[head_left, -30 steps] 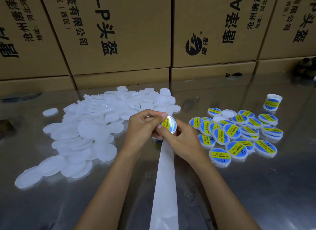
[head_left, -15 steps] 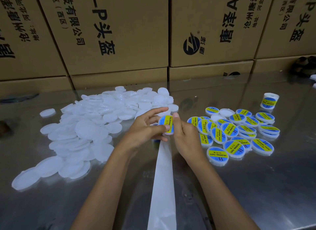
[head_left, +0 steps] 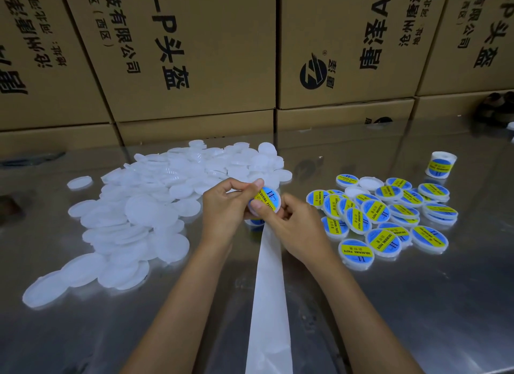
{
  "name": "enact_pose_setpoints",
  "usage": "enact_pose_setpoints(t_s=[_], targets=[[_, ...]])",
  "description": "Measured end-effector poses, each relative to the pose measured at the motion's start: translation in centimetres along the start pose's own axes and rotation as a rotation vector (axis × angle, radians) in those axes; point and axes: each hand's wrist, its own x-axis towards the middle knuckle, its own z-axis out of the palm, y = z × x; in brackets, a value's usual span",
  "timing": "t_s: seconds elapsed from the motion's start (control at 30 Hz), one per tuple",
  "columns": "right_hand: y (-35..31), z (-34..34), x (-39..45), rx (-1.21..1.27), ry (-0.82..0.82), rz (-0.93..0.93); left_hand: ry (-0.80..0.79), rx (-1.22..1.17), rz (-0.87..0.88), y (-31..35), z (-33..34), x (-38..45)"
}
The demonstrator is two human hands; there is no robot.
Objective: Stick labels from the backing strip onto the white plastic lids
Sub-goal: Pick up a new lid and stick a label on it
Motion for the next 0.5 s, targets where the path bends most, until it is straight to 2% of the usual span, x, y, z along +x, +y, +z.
enact_pose_setpoints(t_s=[0.17,0.37,0.5], targets=[[0.14,0.3,-0.16,-0.055,-0.015,-0.004,-0.058,-0.001,-0.039,0.06,-0.1,0.35],[0.27,-0.04,0.03,-0.061,0.091,0.034,-0.327,-0.069,-0.041,-0.52,-0.42,0.39],[0.05,-0.2,0.23,0.0,0.128,0.07,-0.493,0.031,-0.023,-0.42,-0.67,0.38]])
